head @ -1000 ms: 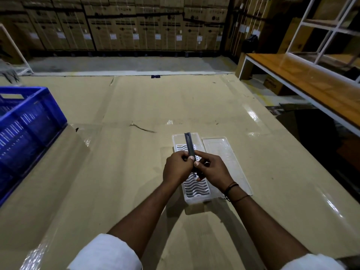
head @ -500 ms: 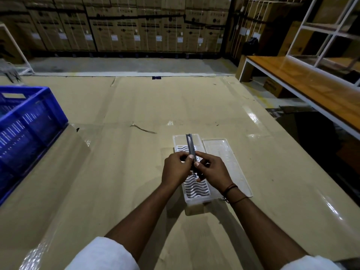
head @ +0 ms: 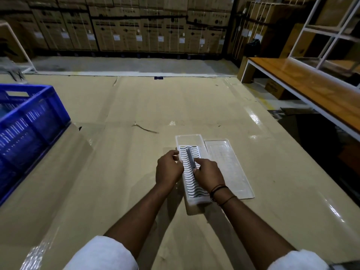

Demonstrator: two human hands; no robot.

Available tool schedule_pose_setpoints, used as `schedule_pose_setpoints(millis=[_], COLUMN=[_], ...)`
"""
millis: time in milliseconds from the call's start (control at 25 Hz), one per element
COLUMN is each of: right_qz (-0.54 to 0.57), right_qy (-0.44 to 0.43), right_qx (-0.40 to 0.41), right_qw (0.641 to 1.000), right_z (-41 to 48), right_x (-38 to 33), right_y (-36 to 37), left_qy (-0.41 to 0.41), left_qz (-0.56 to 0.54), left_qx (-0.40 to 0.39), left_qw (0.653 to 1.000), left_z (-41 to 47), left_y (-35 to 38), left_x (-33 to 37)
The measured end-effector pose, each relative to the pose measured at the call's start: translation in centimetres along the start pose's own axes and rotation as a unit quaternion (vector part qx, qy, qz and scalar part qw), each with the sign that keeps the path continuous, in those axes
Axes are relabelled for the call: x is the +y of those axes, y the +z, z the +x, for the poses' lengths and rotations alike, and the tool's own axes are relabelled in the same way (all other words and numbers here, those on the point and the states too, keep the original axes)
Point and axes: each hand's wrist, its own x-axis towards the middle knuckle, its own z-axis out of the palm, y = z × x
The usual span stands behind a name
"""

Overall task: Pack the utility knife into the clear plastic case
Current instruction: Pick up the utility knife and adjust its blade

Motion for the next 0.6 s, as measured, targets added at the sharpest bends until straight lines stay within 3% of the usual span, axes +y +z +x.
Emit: schedule_pose_setpoints(millis=[280, 600], right_qz=[-0.051, -0.124], right_qy=[0.056, 0.043], right_qx=[-0.033, -0.045], right_qw=[0.997, 0.990], right_z=[0.2, 0.1], right_x=[-0.9, -1.2], right_y=[1.2, 1.8], left_qy=[-0.005, -0.010], left_qz=[-0.003, 0.000], left_qx=[-0.009, -0.019], left_qw=[1.000, 1.000], left_z=[0.2, 0.7], left_y=[0.1, 0.0], left_x=[-0.6, -1.1])
